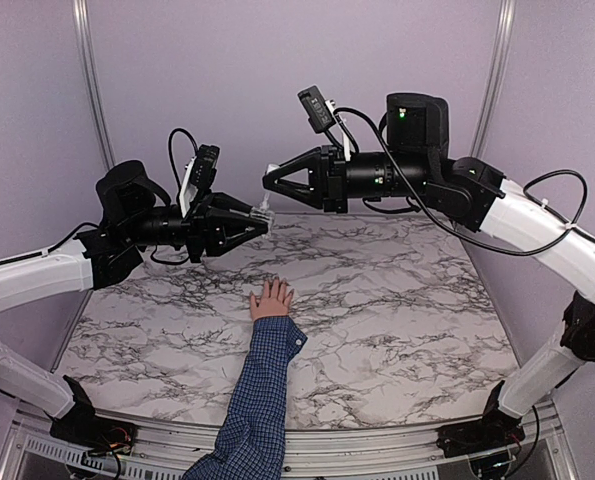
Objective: Paint the nails
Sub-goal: Remove the excess polish from the bottle rim, then paint the hand on the nail.
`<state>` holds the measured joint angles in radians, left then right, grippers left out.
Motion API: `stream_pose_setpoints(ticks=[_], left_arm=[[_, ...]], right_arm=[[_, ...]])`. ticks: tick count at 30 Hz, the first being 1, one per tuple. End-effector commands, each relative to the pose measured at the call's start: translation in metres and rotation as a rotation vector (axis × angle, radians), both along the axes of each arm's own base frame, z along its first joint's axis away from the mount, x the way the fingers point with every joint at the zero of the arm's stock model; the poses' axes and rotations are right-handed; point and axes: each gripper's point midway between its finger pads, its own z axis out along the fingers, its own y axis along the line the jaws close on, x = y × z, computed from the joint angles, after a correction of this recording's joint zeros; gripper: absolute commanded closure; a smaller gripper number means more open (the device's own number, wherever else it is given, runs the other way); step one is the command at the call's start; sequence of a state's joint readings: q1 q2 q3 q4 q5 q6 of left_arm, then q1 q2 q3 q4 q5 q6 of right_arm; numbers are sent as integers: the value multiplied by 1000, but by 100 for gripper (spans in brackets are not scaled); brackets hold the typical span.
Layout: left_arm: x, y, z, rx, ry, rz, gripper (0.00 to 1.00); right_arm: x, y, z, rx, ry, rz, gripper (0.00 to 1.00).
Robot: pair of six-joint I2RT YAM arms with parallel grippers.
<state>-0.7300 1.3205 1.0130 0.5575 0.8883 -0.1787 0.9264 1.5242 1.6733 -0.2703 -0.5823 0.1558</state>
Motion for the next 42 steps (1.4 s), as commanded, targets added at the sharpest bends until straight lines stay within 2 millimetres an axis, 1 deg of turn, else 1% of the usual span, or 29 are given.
stream_pose_setpoints(ticks=[1, 4, 14, 25, 30, 32, 35, 39, 42], left_arm=[[3, 2, 12, -36, -22, 18, 100], [3, 2, 13, -37, -20, 19, 100], [4, 1, 12, -36, -20, 19, 100], [5, 2, 11, -35, -20, 27, 100], [11, 2, 10, -35, -9, 49, 100], [17, 4, 12, -42, 1, 82, 100], [34, 12, 19, -61, 15, 166, 100], [63, 27, 29, -91, 29, 301, 100], [80, 34, 34, -105, 28, 370, 100]], right_arm=[[-11, 0, 10, 22, -10, 56, 100], [-13, 0, 10, 23, -5, 63, 100], [-10, -5, 24, 46, -32, 31, 100], [6, -26, 51, 135, -40, -52, 100], [15, -36, 56, 166, -21, -60, 100], [21, -39, 53, 163, -11, -70, 100], [35, -44, 41, 143, -3, -89, 100], [69, -60, 20, 134, 20, -110, 100], [90, -68, 1, 118, 29, -113, 100]])
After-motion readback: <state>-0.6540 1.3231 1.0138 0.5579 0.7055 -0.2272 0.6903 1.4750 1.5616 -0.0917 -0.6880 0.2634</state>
